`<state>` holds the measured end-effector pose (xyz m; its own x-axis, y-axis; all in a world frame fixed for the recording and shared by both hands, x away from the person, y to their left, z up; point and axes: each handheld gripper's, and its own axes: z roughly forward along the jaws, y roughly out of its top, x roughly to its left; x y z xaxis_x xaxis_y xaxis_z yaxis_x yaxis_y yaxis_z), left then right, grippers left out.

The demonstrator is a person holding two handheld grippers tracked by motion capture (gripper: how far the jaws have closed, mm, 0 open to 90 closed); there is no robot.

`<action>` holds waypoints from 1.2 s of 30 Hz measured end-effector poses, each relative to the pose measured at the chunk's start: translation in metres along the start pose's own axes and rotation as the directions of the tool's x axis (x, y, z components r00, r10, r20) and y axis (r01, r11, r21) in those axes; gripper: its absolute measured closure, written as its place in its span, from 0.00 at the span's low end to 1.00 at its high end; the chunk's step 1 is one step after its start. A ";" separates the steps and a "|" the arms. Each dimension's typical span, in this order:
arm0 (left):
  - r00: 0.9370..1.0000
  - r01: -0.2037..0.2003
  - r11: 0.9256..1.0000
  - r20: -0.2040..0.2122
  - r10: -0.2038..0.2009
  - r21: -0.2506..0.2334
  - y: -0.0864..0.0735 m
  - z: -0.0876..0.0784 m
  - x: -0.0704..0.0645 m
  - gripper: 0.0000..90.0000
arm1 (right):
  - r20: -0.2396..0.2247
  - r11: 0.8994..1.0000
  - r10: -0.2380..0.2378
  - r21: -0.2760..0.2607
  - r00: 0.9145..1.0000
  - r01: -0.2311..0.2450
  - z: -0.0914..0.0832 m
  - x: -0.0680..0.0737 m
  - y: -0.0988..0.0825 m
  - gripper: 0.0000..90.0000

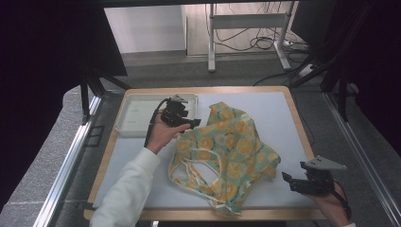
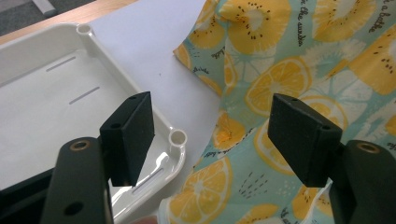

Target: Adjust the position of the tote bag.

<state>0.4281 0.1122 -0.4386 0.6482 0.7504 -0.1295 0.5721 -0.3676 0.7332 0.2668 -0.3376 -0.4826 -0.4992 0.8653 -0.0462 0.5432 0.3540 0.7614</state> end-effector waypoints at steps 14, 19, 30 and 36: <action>1.000 -0.023 1.000 0.013 0.023 0.017 0.011 0.017 -0.009 0.34 | 0.002 1.000 -0.002 0.006 1.000 0.002 0.001 0.000 -0.001 0.21; 0.999 -0.031 0.999 0.017 0.030 0.034 0.012 0.023 -0.009 0.34 | 0.003 1.000 -0.004 0.007 1.000 0.004 0.001 0.000 0.000 0.21; 0.999 -0.032 0.998 0.035 0.030 0.054 0.020 0.043 -0.010 0.27 | 0.005 1.000 -0.006 0.014 1.000 0.006 0.003 0.001 -0.001 0.21; 0.994 -0.025 0.998 0.103 0.019 0.053 0.019 0.053 -0.010 0.20 | 0.007 1.000 -0.008 0.018 1.000 0.008 0.003 0.001 -0.001 0.21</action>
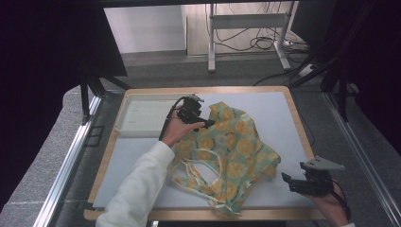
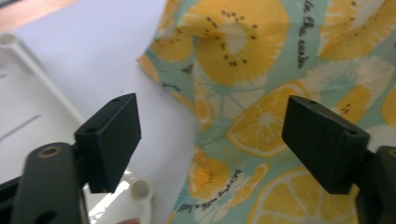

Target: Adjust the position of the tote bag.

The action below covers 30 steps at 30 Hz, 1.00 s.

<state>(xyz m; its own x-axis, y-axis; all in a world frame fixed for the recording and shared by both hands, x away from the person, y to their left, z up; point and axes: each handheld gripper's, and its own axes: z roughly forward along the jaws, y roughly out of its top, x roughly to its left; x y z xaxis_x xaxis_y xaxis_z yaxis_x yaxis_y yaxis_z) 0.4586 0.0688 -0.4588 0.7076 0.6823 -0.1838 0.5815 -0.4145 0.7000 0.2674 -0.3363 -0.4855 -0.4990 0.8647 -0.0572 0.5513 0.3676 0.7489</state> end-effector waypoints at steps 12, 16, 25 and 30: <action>1.000 -0.025 0.998 0.007 0.024 0.051 -0.004 0.030 -0.008 0.13 | 0.001 1.000 -0.002 0.009 1.000 0.002 0.002 0.000 -0.001 0.21; 0.999 -0.025 0.999 0.021 0.024 0.038 -0.004 0.035 -0.005 0.21 | 0.003 1.000 -0.003 0.010 1.000 0.003 0.002 0.000 -0.001 0.21; 0.999 -0.039 0.999 -0.002 0.039 -0.019 -0.005 0.038 -0.005 0.68 | 0.006 1.000 -0.003 0.008 1.000 0.003 0.002 -0.001 -0.001 0.21; 0.999 -0.037 0.999 0.013 0.037 -0.024 -0.006 0.036 -0.003 0.90 | 0.007 1.000 -0.003 0.010 1.000 0.003 0.003 -0.001 -0.001 0.21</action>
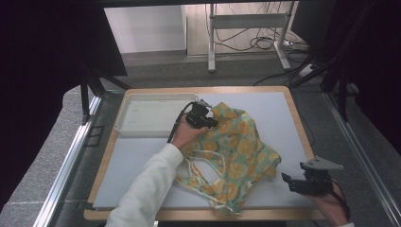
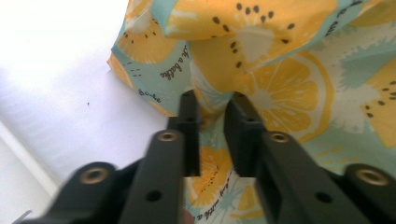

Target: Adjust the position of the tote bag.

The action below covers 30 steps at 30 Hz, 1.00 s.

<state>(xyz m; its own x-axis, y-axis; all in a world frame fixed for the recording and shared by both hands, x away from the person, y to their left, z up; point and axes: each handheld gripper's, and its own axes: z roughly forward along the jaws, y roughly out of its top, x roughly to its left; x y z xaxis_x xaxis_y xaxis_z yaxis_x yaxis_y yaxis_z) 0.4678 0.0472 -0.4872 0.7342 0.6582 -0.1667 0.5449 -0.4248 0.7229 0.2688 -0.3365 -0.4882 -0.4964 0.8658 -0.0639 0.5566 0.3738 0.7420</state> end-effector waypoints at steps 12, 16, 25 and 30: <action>1.000 0.009 0.999 0.020 -0.008 -0.053 -0.004 -0.012 -0.001 0.99 | 0.003 1.000 0.000 -0.001 1.000 0.000 0.000 -0.001 0.000 0.21; 1.000 0.009 0.998 0.022 -0.008 -0.064 -0.007 -0.021 0.000 1.00 | 0.003 1.000 0.000 -0.001 1.000 0.000 0.000 0.000 0.000 0.21; 0.999 0.009 0.997 0.032 -0.007 -0.073 -0.011 -0.038 -0.001 1.00 | -0.001 1.000 -0.002 -0.003 1.000 0.002 -0.003 0.000 0.000 0.22; 1.000 0.001 0.996 0.031 0.002 -0.086 -0.014 -0.049 -0.005 1.00 | -0.012 1.000 -0.013 -0.007 1.000 0.012 -0.006 0.004 0.002 0.23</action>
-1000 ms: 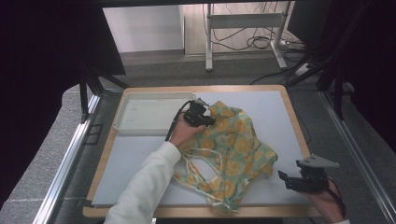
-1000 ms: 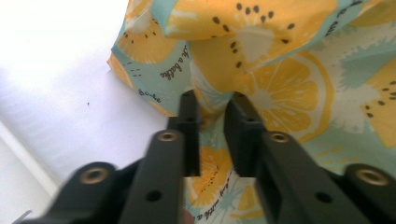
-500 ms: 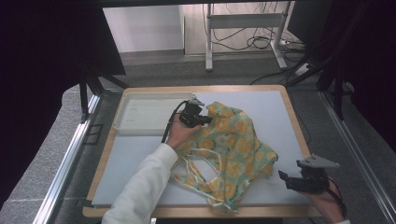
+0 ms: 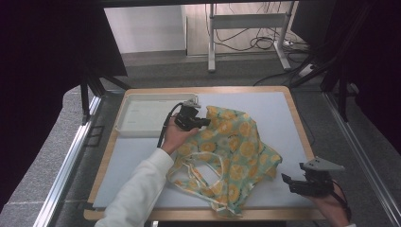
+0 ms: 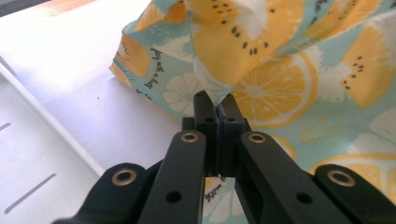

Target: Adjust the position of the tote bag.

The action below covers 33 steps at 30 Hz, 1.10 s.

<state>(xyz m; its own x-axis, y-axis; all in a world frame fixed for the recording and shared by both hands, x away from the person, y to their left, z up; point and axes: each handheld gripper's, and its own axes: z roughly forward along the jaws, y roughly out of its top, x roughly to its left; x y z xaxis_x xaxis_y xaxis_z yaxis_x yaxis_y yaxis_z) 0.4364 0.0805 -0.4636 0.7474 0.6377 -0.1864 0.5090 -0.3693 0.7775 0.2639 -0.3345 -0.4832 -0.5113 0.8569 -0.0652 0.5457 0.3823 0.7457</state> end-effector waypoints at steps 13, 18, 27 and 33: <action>1.000 0.016 1.000 0.022 -0.016 -0.008 -0.007 -0.010 0.000 1.00 | -0.055 0.999 -0.047 0.004 0.997 0.047 -0.007 0.018 0.005 0.32; 1.000 0.010 1.000 0.026 -0.010 -0.003 -0.007 -0.011 -0.002 1.00 | -0.064 0.999 -0.049 0.013 0.997 0.050 -0.004 0.021 0.007 0.32; 1.000 0.010 1.000 0.025 -0.010 0.002 -0.007 -0.011 -0.002 1.00 | -0.046 0.996 -0.070 0.044 0.996 0.072 0.010 0.027 0.011 0.32; 1.000 0.010 1.000 0.021 -0.011 0.007 -0.005 -0.008 -0.004 1.00 | -0.032 0.996 -0.057 0.063 0.998 0.059 0.019 0.026 0.016 0.32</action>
<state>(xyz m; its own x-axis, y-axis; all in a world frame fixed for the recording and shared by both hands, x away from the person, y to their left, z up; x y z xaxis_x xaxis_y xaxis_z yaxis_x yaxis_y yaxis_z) 0.4272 0.0852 -0.4615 0.7509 0.6269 -0.2075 0.5198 -0.3673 0.7713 0.2716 -0.2993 -0.4852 -0.5631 0.8219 -0.0863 0.5553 0.4537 0.6970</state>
